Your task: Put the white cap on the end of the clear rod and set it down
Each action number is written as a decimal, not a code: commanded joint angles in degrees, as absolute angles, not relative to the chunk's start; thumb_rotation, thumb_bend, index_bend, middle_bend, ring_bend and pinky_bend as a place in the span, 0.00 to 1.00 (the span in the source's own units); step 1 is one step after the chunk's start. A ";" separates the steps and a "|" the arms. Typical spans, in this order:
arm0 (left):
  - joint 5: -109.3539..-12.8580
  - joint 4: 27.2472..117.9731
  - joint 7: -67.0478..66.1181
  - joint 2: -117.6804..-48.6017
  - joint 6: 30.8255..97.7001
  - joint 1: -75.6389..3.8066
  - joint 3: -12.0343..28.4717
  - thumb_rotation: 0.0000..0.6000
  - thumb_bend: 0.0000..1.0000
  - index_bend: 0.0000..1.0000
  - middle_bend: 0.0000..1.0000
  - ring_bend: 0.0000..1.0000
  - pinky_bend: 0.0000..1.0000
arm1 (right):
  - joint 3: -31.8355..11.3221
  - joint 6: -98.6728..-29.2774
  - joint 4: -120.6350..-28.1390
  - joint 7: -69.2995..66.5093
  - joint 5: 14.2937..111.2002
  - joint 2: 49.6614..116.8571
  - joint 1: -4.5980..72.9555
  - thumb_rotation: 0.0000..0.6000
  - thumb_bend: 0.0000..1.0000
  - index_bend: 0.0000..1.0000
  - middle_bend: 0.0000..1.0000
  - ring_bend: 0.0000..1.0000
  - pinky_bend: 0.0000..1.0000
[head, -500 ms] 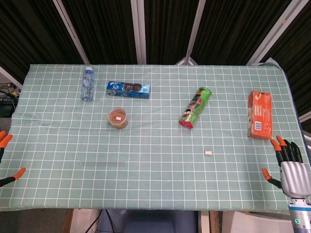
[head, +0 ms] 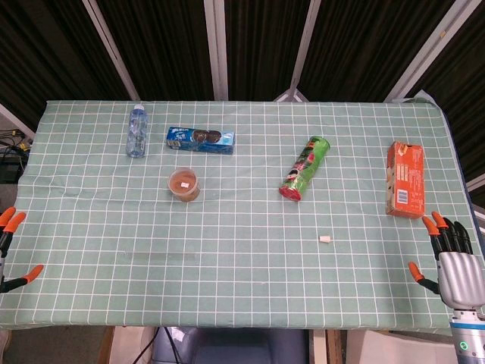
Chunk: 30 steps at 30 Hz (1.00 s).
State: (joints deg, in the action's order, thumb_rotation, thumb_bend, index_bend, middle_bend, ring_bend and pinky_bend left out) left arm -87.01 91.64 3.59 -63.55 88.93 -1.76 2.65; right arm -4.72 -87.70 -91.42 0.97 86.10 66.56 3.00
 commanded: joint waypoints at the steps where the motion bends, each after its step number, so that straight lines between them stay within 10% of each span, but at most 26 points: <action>1: -87.41 92.24 2.50 -63.07 87.88 -2.29 2.14 1.00 0.18 0.09 0.02 0.00 0.00 | -4.80 -87.69 -91.46 1.01 85.97 66.61 3.01 1.00 0.32 0.00 0.00 0.00 0.00; 15: -86.05 102.71 -9.55 -63.20 76.63 -7.90 0.87 1.00 0.19 0.26 0.19 0.00 0.00 | -4.83 -87.92 -91.66 0.44 85.97 66.45 2.84 1.00 0.32 0.00 0.00 0.00 0.00; 30: -74.96 104.51 -32.65 -77.95 71.77 -14.28 5.34 1.00 0.31 0.38 0.33 0.04 0.00 | -4.64 -87.80 -91.80 -0.42 86.20 66.18 2.77 1.00 0.32 0.00 0.00 0.00 0.00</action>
